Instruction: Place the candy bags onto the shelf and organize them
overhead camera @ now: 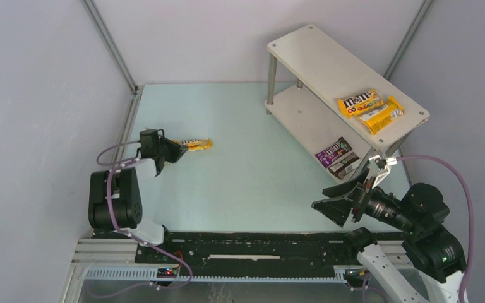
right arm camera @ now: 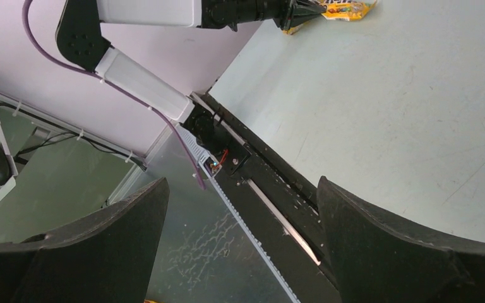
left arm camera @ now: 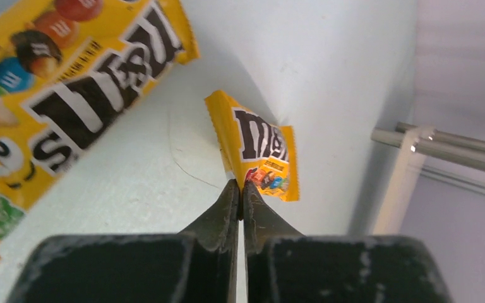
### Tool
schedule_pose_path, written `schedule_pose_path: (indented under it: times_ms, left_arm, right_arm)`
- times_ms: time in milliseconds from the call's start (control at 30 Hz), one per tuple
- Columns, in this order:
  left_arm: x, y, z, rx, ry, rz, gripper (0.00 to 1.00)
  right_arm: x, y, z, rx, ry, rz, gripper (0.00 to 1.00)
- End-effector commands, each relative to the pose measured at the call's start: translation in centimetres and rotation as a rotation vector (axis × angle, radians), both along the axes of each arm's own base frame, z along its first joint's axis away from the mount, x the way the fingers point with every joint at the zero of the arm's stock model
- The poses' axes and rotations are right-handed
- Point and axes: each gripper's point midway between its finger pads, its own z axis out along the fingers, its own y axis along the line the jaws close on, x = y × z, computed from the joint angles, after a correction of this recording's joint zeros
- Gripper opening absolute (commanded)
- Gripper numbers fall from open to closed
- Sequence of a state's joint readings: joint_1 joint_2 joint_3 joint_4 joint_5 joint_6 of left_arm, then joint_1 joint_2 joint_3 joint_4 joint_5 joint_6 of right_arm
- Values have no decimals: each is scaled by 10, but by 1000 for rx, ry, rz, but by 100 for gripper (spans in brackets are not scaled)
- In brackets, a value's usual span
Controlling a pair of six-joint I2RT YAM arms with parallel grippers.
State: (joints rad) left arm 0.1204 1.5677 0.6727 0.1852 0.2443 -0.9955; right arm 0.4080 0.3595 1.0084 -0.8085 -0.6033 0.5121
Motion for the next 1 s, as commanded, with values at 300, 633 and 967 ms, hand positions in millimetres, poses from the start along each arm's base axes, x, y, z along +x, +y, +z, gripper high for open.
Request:
schedule_pose_path:
  times_ms: [300, 633, 967]
  left_arm:
    - [-41, -86, 232, -81, -643, -282, 2]
    - [-116, -174, 423, -218, -1100, -360, 0]
    - [-85, -291, 458, -370, -1101, -340, 0]
  right_arm:
    - [-8, -14, 45, 70, -150, -70, 95]
    - [-5, -60, 85, 153, -254, -364, 95]
    - [-12, -119, 108, 217, -243, -663, 100]
